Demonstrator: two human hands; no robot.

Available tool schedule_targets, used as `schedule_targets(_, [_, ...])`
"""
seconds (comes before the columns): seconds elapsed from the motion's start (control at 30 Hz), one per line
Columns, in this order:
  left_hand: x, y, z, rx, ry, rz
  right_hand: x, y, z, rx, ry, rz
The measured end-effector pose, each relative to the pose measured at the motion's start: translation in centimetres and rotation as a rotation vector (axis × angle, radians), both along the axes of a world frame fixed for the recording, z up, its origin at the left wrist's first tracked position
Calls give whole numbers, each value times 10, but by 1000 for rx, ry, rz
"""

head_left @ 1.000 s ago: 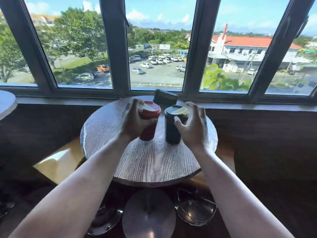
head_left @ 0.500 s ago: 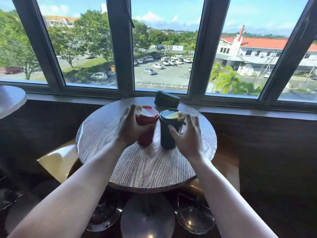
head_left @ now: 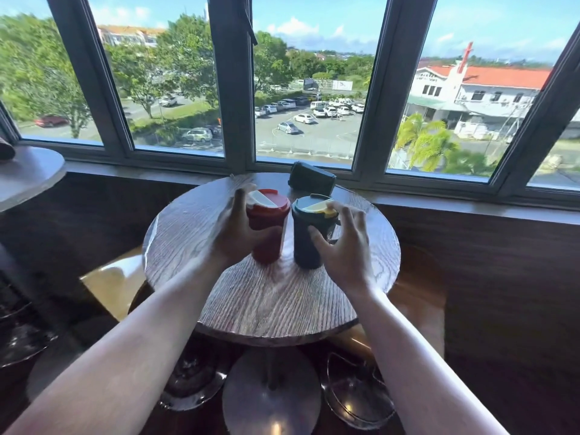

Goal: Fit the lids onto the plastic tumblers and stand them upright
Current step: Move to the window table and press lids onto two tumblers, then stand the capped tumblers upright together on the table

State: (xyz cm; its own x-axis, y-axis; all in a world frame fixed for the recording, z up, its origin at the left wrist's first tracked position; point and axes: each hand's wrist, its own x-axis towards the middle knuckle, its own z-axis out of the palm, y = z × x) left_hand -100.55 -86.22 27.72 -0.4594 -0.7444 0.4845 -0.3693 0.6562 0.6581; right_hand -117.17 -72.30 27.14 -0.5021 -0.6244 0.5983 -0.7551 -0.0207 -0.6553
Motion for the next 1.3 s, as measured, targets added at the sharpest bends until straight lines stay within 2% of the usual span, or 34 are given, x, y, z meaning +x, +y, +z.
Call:
schedule_targets(0.17, [4,1,10,-2,-18,-13,-2,8,9,29,-42,22])
schedule_targets(0.37, [-4,-9,53,-12,-79,-119,-20,2,35,29,-60,0])
schedule_targets(0.57, [-33,-50,97,-63,-176,-172,-44,-36,67,20,-61,-13])
schedule_targets(0.73, [-62,-106,108,-19,-263,-162,-72,-86,77,136,12,-13])
schedule_targets(0.93, [-98,-176,90,114,-306,-162,-117,-148,70,405,107,-4])
schedule_targets(1.07, [-116,-209,63,350,-242,-197,-140,-181,60,540,177,-40])
schedule_targets(1.3, [-146,-234,11,600,-155,-201,-170,-216,30,738,213,-43])
